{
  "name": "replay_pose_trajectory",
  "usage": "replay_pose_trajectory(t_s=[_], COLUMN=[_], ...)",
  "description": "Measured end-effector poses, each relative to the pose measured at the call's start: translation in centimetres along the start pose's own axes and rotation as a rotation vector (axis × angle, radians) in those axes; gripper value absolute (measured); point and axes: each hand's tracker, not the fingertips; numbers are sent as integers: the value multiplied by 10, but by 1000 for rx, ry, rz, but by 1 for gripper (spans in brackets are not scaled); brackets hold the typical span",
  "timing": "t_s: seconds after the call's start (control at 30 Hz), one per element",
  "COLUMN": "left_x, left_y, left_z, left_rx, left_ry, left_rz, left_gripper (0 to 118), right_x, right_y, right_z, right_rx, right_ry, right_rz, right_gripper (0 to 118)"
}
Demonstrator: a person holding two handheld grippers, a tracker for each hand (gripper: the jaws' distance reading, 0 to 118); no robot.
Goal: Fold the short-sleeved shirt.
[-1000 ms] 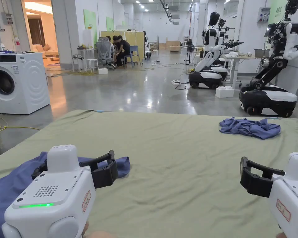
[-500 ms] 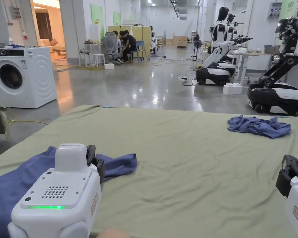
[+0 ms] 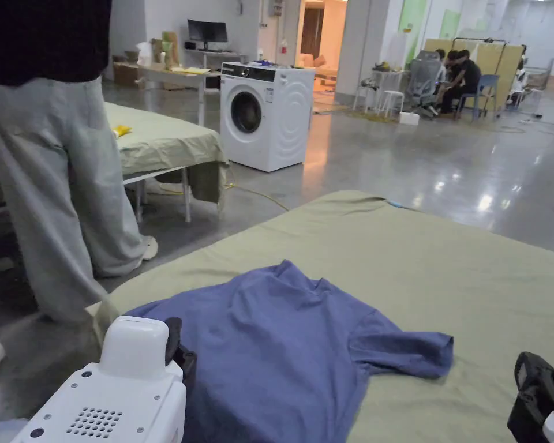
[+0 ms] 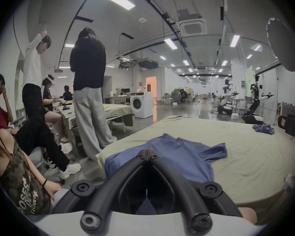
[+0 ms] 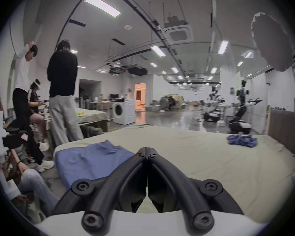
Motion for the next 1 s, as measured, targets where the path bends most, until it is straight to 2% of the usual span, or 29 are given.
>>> replay_pose_trajectory(t_s=[0.13, 0.23, 0.33, 0.43, 0.47, 0.5, 0.53, 0.57, 0.6, 0.67, 0.77, 0.87, 0.93, 1.0], left_x=[4, 23, 48, 73, 80, 84, 86, 87, 87, 105, 117, 128, 132, 140], left_y=[-10, -13, -4, 7, 10, 12, 10, 12, 15, 29, 9, -8, -20, -26], left_z=[-34, -79, -141, -230, -266, -299, -328, -348, -372, -389, -433, -469, -483, -473], left_rx=[-71, -144, -191, -329, -435, -497, -511, -615, -523, -595, -601, -762, -866, -779], left_ry=[-13, -87, -156, -243, -300, -330, -309, -352, -316, -213, -219, -159, -222, -185], left_rz=[16, 2, -31, -50, -46, -8, 30, 19, 35, -31, -115, -158, -145, -210], left_gripper=[0, 0, 0, 0, 20, 98, 118, 118, 118, 118, 118, 118, 117, 86], right_x=[-1, 13, 34, 58, 67, 75, 81, 87, 94, 103, 113, 117, 118, 118], right_y=[-8, -21, -34, -45, -49, -52, -55, -57, -59, -62, -64, -63, -64, -64], right_z=[-31, -44, -48, -54, -55, -57, -59, -61, -64, -67, -69, -71, -71, -71], right_rx=[-23, -46, -60, -75, -81, -86, -91, -99, -115, -138, -155, -171, -177, -182], right_ry=[31, 40, 47, 34, 32, 25, 14, 7, 8, 3, 13, 22, 26, 27], right_rz=[26, 55, 63, 82, 86, 86, 82, 67, 38, -4, -21, -31, -35, -34], right_gripper=[3, 3, 3, 3, 3, 3, 3, 3, 3, 3, 3, 3, 3, 3])
